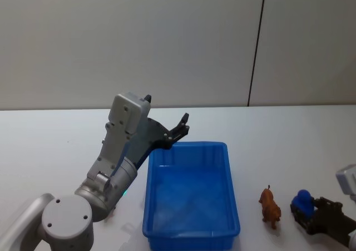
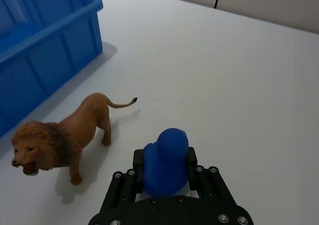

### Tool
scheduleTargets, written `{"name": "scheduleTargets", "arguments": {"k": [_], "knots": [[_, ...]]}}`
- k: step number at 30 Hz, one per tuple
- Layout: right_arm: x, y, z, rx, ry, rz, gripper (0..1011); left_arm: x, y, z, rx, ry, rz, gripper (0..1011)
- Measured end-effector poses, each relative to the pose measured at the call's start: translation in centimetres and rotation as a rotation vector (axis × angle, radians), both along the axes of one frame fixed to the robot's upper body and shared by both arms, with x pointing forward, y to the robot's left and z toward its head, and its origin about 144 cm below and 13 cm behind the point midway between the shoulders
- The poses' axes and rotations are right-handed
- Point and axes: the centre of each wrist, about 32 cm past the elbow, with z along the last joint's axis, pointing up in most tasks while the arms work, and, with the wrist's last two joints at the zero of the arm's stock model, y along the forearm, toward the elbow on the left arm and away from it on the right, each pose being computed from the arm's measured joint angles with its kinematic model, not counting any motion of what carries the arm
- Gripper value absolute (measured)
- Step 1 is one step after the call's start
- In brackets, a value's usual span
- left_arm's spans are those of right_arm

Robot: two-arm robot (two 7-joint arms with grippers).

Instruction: Pick up the two dolls from the table and place them into the box.

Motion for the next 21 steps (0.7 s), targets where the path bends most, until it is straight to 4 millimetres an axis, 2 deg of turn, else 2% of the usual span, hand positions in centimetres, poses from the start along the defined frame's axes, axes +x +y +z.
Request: {"name": "scheduleTargets", "arguments": {"k": [10, 21], "knots": [[0.8, 0.9, 1.7, 0.047, -0.09, 0.015, 414, 0.0, 0.0, 0.0, 0.0, 0.0, 0.0, 1001], [2.2, 3.6, 5.5, 0.133, -0.225, 0.104, 344, 0.0, 0.0, 0.0, 0.0, 0.0, 0.0, 1001]]}}
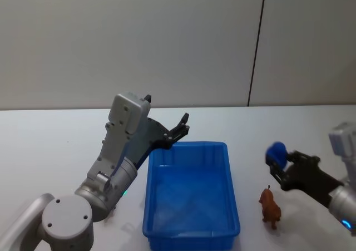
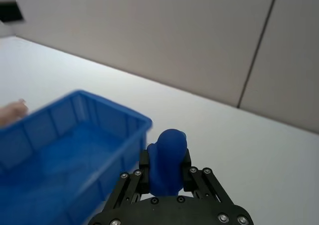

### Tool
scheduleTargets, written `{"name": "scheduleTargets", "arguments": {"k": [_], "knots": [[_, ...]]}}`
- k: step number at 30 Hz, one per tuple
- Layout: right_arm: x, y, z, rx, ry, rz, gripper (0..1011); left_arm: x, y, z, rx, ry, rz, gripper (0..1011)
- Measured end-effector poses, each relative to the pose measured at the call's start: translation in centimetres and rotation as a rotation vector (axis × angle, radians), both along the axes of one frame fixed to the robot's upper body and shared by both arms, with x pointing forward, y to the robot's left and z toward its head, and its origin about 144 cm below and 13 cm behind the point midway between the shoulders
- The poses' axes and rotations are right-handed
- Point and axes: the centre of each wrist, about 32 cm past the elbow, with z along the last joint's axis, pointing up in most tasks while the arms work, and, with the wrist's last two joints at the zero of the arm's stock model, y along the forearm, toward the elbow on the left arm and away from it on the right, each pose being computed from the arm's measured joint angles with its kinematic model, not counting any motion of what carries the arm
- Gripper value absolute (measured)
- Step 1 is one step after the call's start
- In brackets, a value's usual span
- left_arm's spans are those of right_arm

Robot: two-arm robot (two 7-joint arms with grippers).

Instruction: Pick up the two dolls from the table and place them into the box.

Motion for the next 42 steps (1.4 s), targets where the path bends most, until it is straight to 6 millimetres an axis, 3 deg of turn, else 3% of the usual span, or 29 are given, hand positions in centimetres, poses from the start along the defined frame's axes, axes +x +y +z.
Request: {"name": "scheduleTargets", "arguments": {"k": [9, 18, 29, 42], "knots": [[1.1, 2.8, 2.2, 0.032, -0.057, 0.116, 287, 0.0, 0.0, 0.0, 0.0, 0.0, 0.0, 1001], [1.8, 5.0, 2.7, 0.005, -0.043, 0.206, 237, 0.0, 0.0, 0.0, 0.0, 0.0, 0.0, 1001], [2.5, 6.8, 2.3, -0.025, 0.01, 0.255, 577, 0.0, 0.0, 0.0, 0.0, 0.0, 0.0, 1001], [2.9, 6.6, 2.3, -0.03, 0.012, 0.24, 964, 0.0, 0.0, 0.0, 0.0, 0.0, 0.0, 1001]]}}
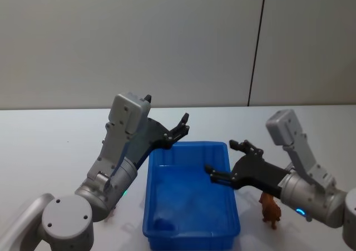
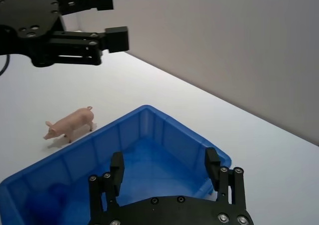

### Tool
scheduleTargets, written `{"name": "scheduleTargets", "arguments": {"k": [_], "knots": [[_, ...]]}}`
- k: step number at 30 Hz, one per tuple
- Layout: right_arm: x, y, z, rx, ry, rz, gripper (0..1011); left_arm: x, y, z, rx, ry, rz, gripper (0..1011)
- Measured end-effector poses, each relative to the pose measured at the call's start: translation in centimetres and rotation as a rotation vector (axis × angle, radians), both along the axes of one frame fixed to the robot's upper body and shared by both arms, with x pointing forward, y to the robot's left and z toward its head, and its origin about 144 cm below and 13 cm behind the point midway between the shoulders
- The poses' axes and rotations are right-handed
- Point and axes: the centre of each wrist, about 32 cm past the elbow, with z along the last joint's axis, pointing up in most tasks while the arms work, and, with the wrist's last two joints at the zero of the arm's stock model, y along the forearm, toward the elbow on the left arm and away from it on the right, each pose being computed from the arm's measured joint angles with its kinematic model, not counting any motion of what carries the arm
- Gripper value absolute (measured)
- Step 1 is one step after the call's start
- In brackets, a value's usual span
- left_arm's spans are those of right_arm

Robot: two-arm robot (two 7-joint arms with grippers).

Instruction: Pick up the two dolls from the table and place them into the box.

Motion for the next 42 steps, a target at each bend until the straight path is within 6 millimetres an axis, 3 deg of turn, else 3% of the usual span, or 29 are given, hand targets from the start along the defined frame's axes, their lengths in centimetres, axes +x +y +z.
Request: {"name": "scheduleTargets", "arguments": {"k": [3, 24, 42], "knots": [[-0.1, -0.7, 0.0, 0.001, -0.002, -0.021, 1001, 0.0, 0.0, 0.0, 0.0, 0.0, 0.0, 1001], [-2.6, -5.9, -0.6, -0.011, 0.071, -0.155, 1001, 0.0, 0.0, 0.0, 0.0, 0.0, 0.0, 1001], [-4.7, -7.5, -2.4, -0.057, 0.161, -0.17, 1001, 0.0, 0.0, 0.0, 0.0, 0.0, 0.0, 1001]]}}
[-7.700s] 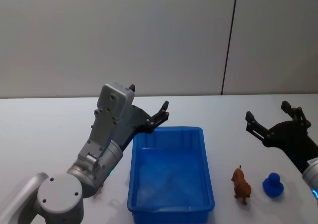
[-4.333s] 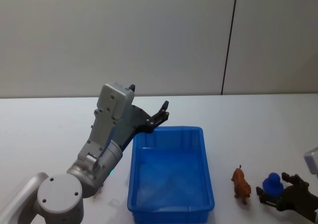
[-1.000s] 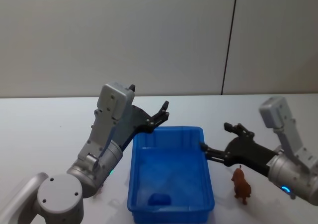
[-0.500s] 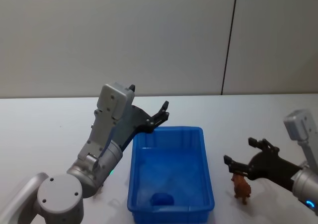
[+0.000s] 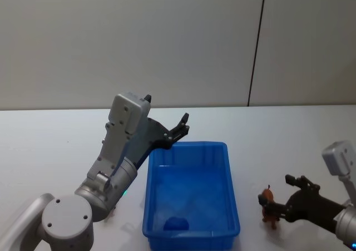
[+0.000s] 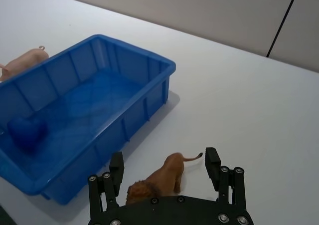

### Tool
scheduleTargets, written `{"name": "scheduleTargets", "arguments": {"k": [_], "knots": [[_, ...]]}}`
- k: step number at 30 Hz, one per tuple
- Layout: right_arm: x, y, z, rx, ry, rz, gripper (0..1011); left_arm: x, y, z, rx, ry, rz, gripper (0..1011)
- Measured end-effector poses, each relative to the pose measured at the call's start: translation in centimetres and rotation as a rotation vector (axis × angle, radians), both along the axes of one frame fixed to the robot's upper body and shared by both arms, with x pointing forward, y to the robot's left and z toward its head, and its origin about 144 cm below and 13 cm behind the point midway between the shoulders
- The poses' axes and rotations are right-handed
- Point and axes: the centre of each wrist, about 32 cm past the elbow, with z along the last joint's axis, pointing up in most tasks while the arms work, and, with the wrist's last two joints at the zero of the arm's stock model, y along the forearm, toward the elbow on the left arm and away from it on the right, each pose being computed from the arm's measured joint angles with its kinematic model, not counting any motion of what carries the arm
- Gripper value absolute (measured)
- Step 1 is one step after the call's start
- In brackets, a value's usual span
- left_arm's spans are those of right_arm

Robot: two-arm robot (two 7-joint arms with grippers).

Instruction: Pick up the two dolls from the table and place them into the box.

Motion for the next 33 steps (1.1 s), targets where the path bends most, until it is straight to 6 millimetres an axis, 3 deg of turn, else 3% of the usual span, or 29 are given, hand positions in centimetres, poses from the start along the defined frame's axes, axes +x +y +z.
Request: {"name": "scheduleTargets", "arguments": {"k": [16, 26, 28, 33], "knots": [[-0.7, 0.2, -1.6, -0.042, 0.062, -0.005, 996, 0.0, 0.0, 0.0, 0.0, 0.0, 0.0, 1001], [-0.9, 0.5, -2.3, -0.061, 0.078, -0.023, 781, 0.0, 0.0, 0.0, 0.0, 0.0, 0.0, 1001], [-1.0, 0.6, -2.4, -0.063, 0.081, -0.027, 675, 0.0, 0.0, 0.0, 0.0, 0.0, 0.0, 1001], [-1.1, 0.7, -2.7, -0.066, 0.082, -0.032, 534, 0.0, 0.0, 0.0, 0.0, 0.0, 0.0, 1001]]}}
